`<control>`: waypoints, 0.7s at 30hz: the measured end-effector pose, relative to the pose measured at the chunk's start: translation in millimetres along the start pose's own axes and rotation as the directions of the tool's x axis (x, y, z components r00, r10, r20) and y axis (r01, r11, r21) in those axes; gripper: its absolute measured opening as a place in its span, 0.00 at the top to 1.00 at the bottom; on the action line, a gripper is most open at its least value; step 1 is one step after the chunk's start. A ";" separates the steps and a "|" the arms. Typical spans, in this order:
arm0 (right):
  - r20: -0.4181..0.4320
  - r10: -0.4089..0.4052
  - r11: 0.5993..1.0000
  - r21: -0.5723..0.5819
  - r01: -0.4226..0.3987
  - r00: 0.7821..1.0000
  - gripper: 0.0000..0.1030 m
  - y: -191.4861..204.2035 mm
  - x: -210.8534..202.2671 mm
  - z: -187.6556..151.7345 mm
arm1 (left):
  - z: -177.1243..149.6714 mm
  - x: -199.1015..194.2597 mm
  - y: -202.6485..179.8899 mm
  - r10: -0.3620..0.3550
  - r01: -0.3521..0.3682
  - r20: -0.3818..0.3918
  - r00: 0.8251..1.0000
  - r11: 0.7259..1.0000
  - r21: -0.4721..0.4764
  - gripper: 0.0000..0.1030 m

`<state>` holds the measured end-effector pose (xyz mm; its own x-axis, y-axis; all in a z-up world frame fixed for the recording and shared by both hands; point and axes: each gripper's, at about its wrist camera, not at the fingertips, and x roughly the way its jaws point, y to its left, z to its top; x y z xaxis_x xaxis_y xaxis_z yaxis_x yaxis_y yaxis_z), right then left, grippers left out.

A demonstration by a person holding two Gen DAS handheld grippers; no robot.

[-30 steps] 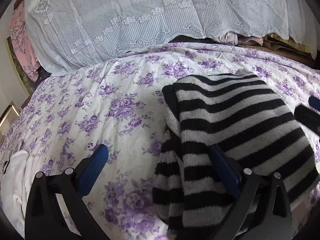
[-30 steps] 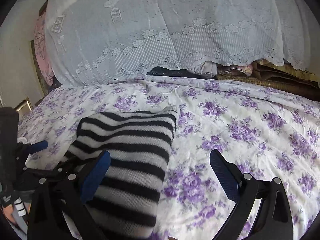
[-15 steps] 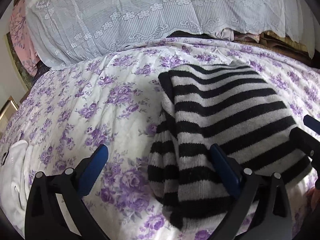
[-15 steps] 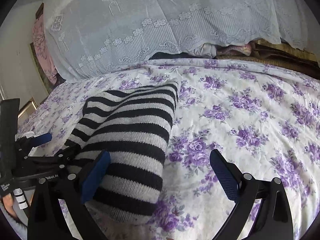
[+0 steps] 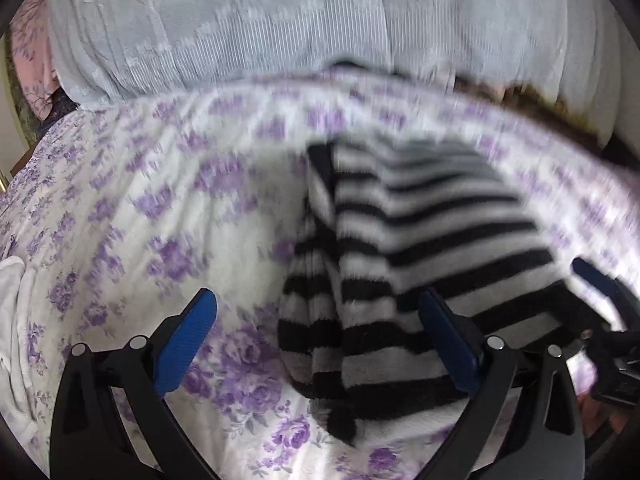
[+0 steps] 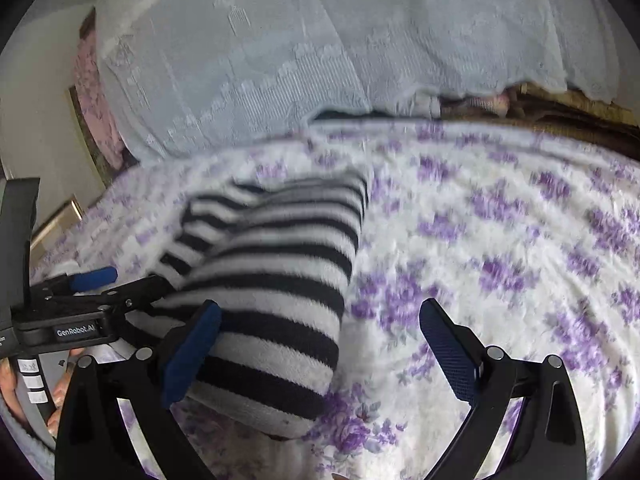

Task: Fold small clothes
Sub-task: 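Open the right gripper and hold both grippers beside the folded sweater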

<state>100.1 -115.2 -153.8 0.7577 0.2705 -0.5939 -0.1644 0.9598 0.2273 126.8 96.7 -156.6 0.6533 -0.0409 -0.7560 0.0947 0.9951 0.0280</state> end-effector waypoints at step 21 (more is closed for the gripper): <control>-0.049 0.074 0.995 0.064 -0.071 0.996 0.03 -9.7 8.0 0.1 | -1.0 11.5 10.9 -0.125 0.120 -0.056 0.991 0.989 -0.083 0.04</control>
<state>107.8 -122.3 -160.7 0.7117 0.3442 -0.6123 -0.1767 0.9314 0.3182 134.6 107.1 -165.6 0.5936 -0.1598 -0.7888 0.1097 0.9870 -0.1174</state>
